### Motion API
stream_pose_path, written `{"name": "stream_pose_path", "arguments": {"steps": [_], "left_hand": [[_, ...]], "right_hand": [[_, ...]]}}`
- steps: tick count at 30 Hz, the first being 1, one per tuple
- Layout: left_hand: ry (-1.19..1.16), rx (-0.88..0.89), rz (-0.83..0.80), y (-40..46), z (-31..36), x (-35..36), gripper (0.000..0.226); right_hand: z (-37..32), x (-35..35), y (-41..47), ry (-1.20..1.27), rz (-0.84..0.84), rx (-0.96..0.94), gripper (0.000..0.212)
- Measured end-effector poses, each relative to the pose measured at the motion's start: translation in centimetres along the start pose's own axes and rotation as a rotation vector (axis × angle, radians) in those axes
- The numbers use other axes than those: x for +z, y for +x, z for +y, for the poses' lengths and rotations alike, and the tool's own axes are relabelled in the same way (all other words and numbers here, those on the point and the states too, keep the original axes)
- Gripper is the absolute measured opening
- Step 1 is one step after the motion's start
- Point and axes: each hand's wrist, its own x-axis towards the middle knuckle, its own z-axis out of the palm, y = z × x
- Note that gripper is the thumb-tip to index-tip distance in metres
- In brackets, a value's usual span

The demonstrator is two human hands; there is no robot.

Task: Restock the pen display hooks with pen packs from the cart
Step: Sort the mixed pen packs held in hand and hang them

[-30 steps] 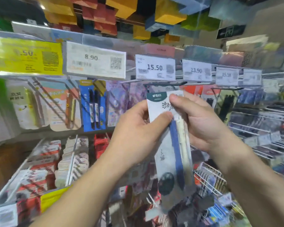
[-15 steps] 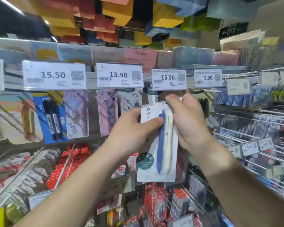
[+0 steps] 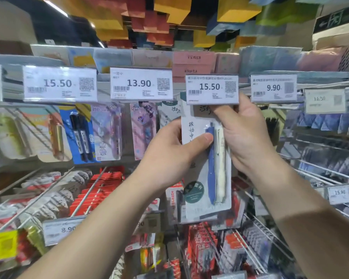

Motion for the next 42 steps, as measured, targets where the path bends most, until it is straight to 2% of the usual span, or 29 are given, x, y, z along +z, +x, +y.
{"name": "stream_pose_path", "arguments": {"steps": [3, 6, 11, 16, 20, 23, 26, 28, 30, 34, 36, 39, 42], "left_hand": [[-0.013, -0.006, 0.018, -0.1, 0.1, -0.6, 0.027], [-0.022, -0.01, 0.014, -0.2, 0.4, -1.0, 0.011], [0.047, -0.019, 0.009, -0.2, 0.8, -1.4, 0.009], [0.152, -0.084, -0.012, 0.2, 0.7, -2.0, 0.01], [0.221, -0.09, 0.059, 1.4, 0.2, -2.7, 0.004], [0.242, -0.12, 0.097, 2.7, -0.6, -2.9, 0.014], [0.221, -0.205, 0.098, 3.7, -1.2, -3.1, 0.009], [0.269, -0.209, 0.102, 4.0, -1.5, -3.6, 0.012], [0.366, -0.235, 0.113, 3.9, -2.0, -4.5, 0.017], [0.444, -0.34, 0.066, 2.6, -2.9, -6.2, 0.06], [0.48, -0.35, 0.04, 1.9, -3.0, -6.8, 0.069], [0.487, -0.335, 0.022, 1.2, -3.3, -7.8, 0.057], [0.441, -0.321, 0.013, 0.7, -3.6, -8.6, 0.052]], "right_hand": [[-0.3, 0.4, 0.3, 0.034, -0.029, 0.033, 0.029], [-0.7, 0.6, 0.5, 0.047, -0.038, 0.077, 0.029], [-0.9, 0.5, 0.1, 0.077, -0.046, 0.128, 0.024], [0.5, 0.4, -0.1, 0.023, -0.051, 0.119, 0.036], [2.6, -0.1, -0.2, -0.143, -0.054, 0.188, 0.024], [4.1, -0.1, -0.1, -0.307, -0.063, 0.272, 0.031], [5.1, 0.3, 0.7, -0.279, 0.008, 0.325, 0.027], [5.3, 1.0, 1.3, -0.294, 0.028, 0.319, 0.031], [6.0, 1.4, 1.5, -0.414, 0.036, 0.277, 0.038], [7.4, 2.9, 1.3, -0.559, 0.089, 0.245, 0.048], [7.7, 3.6, 1.6, -0.616, 0.117, 0.271, 0.051], [8.0, 4.4, 2.4, -0.701, 0.174, 0.283, 0.049], [8.3, 5.3, 3.0, -0.675, 0.203, 0.328, 0.049]]}}
